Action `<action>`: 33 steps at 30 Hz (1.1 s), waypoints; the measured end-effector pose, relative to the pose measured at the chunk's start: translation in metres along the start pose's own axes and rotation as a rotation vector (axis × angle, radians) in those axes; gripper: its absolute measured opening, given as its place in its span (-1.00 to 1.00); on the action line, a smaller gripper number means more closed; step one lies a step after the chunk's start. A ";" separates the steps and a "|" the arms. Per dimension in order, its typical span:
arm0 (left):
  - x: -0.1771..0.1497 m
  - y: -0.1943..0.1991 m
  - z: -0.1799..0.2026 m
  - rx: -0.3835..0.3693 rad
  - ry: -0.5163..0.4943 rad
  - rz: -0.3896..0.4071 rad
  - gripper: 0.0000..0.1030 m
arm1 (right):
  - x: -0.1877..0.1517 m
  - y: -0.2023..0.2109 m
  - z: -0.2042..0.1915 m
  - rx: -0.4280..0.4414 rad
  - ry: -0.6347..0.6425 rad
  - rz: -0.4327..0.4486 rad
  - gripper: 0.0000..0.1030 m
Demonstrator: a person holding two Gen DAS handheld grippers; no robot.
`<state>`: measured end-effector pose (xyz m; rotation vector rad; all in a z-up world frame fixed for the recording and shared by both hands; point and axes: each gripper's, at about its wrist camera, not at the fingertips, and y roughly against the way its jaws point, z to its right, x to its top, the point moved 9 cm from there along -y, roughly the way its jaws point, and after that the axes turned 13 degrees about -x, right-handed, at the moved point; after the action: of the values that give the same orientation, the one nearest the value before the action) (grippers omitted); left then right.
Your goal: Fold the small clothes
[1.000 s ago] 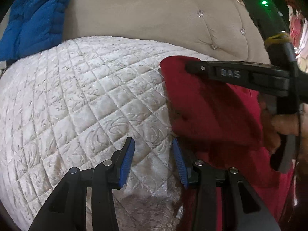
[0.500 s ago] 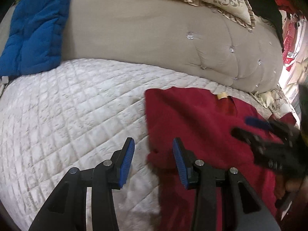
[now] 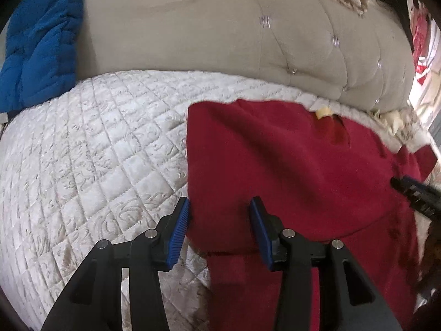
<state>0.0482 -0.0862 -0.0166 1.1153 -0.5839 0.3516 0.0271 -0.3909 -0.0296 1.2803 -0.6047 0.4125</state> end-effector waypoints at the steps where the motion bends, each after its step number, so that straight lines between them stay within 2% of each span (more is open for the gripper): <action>1: 0.001 0.003 0.002 -0.001 0.005 0.004 -0.55 | -0.005 -0.008 -0.002 0.003 0.008 -0.039 0.22; 2: 0.001 0.005 0.005 -0.003 0.007 0.008 -0.55 | -0.010 -0.014 -0.002 -0.007 0.028 -0.055 0.22; 5: 0.004 0.012 0.017 0.004 -0.011 0.022 -0.55 | -0.008 -0.004 -0.001 0.010 0.050 -0.023 0.23; 7: 0.006 0.016 0.023 0.009 -0.023 0.033 -0.55 | -0.004 0.003 0.011 0.033 -0.001 -0.008 0.23; 9: 0.009 0.021 0.029 0.010 -0.029 0.044 -0.55 | -0.001 0.006 0.033 0.020 -0.062 -0.004 0.25; 12: 0.014 0.030 0.040 -0.018 -0.037 0.070 -0.54 | -0.002 0.002 0.069 -0.012 -0.134 -0.029 0.28; 16: 0.017 0.034 0.052 -0.038 -0.052 0.072 -0.52 | -0.011 -0.003 0.097 -0.029 -0.191 -0.057 0.28; 22: 0.014 0.016 0.060 -0.038 -0.060 0.045 -0.52 | -0.015 0.002 0.094 0.020 -0.209 -0.068 0.31; 26: 0.008 -0.002 0.058 -0.023 -0.064 0.023 -0.52 | -0.013 0.006 0.095 0.012 -0.195 -0.066 0.35; 31: -0.003 -0.035 0.049 0.004 -0.049 -0.037 -0.52 | -0.015 0.001 0.120 -0.013 -0.230 -0.072 0.41; 33: -0.005 -0.041 0.049 0.014 -0.064 -0.037 -0.48 | -0.018 -0.003 0.139 -0.025 -0.265 -0.079 0.41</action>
<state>0.0542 -0.1477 -0.0345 1.1527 -0.6171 0.2889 -0.0111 -0.5257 -0.0202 1.3403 -0.7764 0.1700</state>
